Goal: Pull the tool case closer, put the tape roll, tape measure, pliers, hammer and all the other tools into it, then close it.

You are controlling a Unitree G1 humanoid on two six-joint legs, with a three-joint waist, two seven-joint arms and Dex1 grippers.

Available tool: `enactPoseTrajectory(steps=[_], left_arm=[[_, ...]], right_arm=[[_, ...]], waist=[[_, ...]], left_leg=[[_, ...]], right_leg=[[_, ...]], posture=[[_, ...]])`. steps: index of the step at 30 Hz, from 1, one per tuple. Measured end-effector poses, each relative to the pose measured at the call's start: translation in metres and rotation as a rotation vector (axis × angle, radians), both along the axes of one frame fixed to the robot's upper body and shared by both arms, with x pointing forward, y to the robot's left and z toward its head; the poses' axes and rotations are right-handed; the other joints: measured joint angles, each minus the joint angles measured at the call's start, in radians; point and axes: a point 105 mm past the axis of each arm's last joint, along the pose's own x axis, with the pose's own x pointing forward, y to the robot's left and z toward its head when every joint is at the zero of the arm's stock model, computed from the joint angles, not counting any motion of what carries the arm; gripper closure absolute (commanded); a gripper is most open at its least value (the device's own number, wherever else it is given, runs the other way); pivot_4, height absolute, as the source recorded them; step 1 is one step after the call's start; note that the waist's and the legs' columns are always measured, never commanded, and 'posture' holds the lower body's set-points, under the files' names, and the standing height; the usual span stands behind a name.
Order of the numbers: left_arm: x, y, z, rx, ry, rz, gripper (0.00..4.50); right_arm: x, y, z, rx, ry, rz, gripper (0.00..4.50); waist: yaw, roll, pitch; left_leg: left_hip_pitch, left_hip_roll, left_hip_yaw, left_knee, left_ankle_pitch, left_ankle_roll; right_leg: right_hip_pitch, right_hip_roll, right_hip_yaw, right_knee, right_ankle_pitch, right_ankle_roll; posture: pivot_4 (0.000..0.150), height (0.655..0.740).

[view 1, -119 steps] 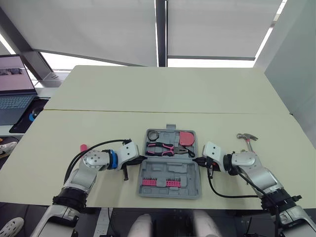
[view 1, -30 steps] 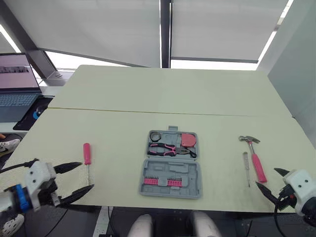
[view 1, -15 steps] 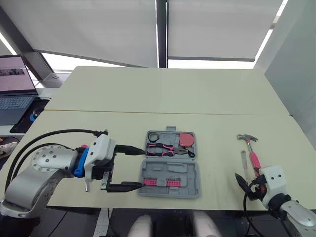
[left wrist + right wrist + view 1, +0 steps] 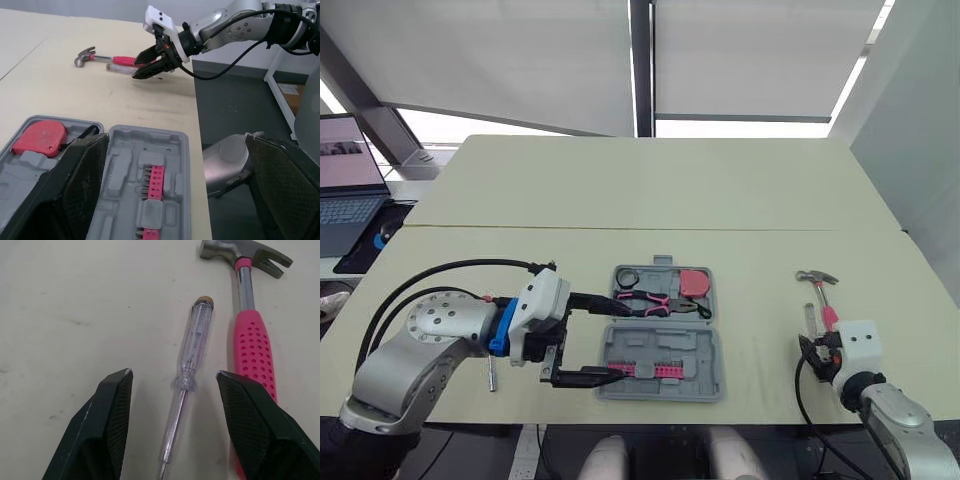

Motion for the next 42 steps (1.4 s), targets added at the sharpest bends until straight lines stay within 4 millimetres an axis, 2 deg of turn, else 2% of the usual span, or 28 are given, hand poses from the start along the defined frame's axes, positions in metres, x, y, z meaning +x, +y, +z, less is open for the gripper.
enactPoseTrajectory(steps=[9, 22, 24, 28, 31, 36, 38, 42], left_arm=[[-0.003, -0.002, 0.0, 0.0, -0.015, -0.008, 0.0], [-0.003, -0.002, 0.0, -0.001, -0.026, -0.005, 0.0], [0.0, 0.0, 0.0, 0.001, -0.031, 0.018, 0.0], [0.017, 0.017, 0.005, -0.001, -0.11, 0.149, 0.0], [0.023, 0.031, 0.007, 0.015, -0.18, 0.226, 0.0], [0.016, 0.068, -0.013, 0.185, -0.186, 0.3, 0.0], [0.01, 0.08, -0.023, 0.246, -0.174, 0.311, 0.0], [0.001, 0.087, -0.034, 0.293, -0.162, 0.305, 0.0]], right_arm=[[0.011, 0.0, -0.006, -0.003, 0.021, -0.054, 1.56], [0.014, -0.003, -0.007, 0.015, 0.008, -0.116, 4.11], [0.015, -0.003, -0.007, 0.012, 0.0, -0.113, 4.2], [0.017, -0.002, -0.003, -0.02, -0.007, -0.054, 4.2], [0.025, 0.011, 0.013, -0.067, -0.028, 0.098, 4.2], [0.038, 0.062, 0.068, -0.18, -0.106, 0.531, 4.2], [0.04, 0.08, 0.075, -0.244, -0.075, 0.709, 4.2], [0.036, 0.115, 0.081, -0.335, 0.005, 1.029, 4.2]], waist=[[0.001, 0.0, 0.0], [0.001, 0.0, 0.0], [0.001, 0.0, 0.0], [0.0, 0.0, 0.0], [-0.002, 0.001, 0.001], [-0.009, 0.002, 0.001], [-0.004, 0.002, 0.002], [0.001, -0.001, 0.004]], left_leg=[[0.0, 0.0, 0.0, 0.0, 0.0, 0.0], [0.0, 0.0, 0.0, 0.0, 0.0, 0.0], [0.0, 0.0, 0.0, 0.0, 0.0, 0.0], [0.0, 0.0, 0.0, 0.0, 0.0, 0.0], [0.0, 0.0, 0.001, 0.0, 0.0, 0.0], [0.001, 0.001, 0.0, -0.002, 0.0, 0.0], [0.0, 0.001, 0.0, -0.001, 0.0, 0.0], [-0.001, 0.0, -0.002, -0.001, 0.0, 0.0]], right_leg=[[0.0, 0.0, 0.0, 0.0, 0.0, 0.0], [0.0, 0.0, 0.0, 0.0, 0.0, 0.0], [0.0, 0.0, 0.0, 0.0, 0.0, 0.0], [0.0, 0.0, 0.0, 0.0, 0.0, 0.0], [0.0, 0.0, 0.0, 0.0, 0.0, 0.0], [-0.001, 0.001, -0.001, -0.001, 0.0, 0.0], [0.0, 0.001, -0.001, -0.001, 0.0, 0.0], [0.0, -0.001, -0.004, -0.003, 0.0, 0.0]], posture=[[0.15, 0.74], [0.15, 0.74], [0.15, 0.74], [0.15, 0.74], [0.15, 0.74], [0.15, 0.74], [0.15, 0.74], [0.15, 0.74]])
